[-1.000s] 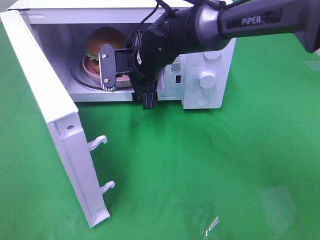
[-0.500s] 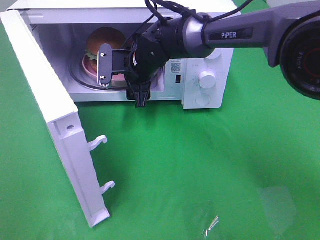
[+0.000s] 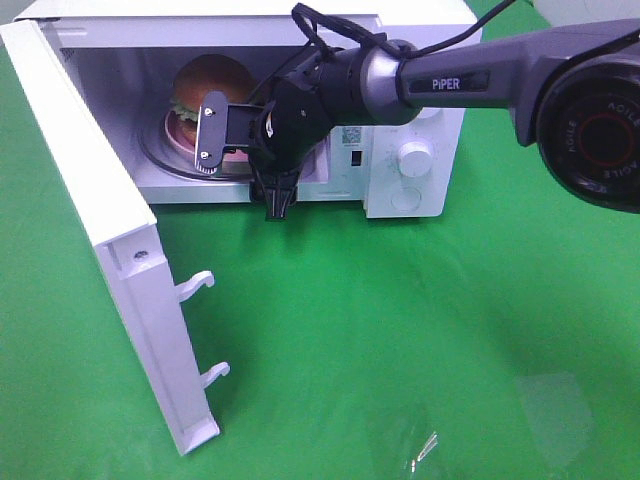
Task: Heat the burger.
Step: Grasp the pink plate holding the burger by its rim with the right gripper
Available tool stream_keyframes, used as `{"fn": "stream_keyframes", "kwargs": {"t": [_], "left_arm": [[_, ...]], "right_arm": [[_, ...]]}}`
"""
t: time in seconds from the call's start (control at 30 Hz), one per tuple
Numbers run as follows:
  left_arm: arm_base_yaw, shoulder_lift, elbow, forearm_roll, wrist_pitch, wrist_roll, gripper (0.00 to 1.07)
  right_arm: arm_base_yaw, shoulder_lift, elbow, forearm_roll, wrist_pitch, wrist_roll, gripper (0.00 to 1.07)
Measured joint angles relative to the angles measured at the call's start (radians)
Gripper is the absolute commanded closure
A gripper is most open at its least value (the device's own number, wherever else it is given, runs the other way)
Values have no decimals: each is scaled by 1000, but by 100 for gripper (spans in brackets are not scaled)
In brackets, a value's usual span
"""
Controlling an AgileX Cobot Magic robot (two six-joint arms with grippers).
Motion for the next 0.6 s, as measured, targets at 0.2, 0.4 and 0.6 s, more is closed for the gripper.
{"fn": "stream_keyframes", "kwargs": {"t": [0.2, 0.4, 0.6], "left_arm": [[0, 0, 0, 0, 0, 0, 9], [0, 0, 0, 0, 0, 0, 9], [0, 0, 0, 1, 0, 0, 9]], "right_arm": [[0, 0, 0, 28, -1, 0, 58], [8, -3, 0, 74, 48, 0, 106], [12, -5, -3, 91, 58, -20, 107]]}}
